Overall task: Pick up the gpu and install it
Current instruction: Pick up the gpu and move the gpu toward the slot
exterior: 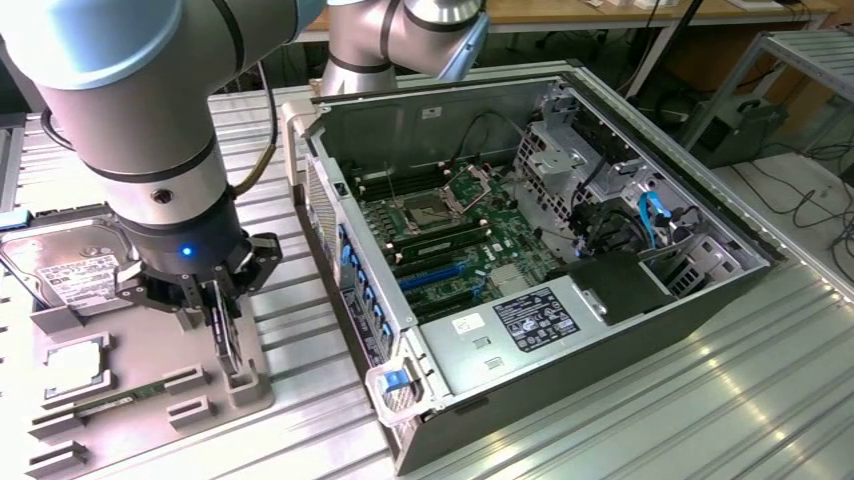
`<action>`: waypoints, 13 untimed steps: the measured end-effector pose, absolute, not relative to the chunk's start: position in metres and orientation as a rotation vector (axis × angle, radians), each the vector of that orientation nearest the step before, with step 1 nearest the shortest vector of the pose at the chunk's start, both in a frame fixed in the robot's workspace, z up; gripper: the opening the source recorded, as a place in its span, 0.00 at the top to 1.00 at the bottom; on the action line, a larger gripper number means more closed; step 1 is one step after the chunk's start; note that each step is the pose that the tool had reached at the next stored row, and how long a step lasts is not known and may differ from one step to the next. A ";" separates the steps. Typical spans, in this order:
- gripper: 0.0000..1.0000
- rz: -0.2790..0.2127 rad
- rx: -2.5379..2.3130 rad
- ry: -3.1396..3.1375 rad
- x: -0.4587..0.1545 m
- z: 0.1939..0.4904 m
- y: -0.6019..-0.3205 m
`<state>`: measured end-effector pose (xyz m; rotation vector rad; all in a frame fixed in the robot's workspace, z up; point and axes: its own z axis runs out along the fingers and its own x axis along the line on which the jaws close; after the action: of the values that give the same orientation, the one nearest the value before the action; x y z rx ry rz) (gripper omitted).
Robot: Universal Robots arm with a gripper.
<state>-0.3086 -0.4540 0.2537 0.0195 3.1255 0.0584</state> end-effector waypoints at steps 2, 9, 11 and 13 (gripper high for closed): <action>0.72 0.057 0.019 3.126 -0.309 0.255 -0.454; 0.72 0.056 0.020 3.125 -0.309 0.259 -0.454; 0.72 0.056 0.020 3.126 -0.309 0.259 -0.454; 0.72 0.056 0.019 3.126 -0.309 0.260 -0.454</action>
<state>-0.3086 -0.4540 0.2602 0.0195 3.1256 0.0556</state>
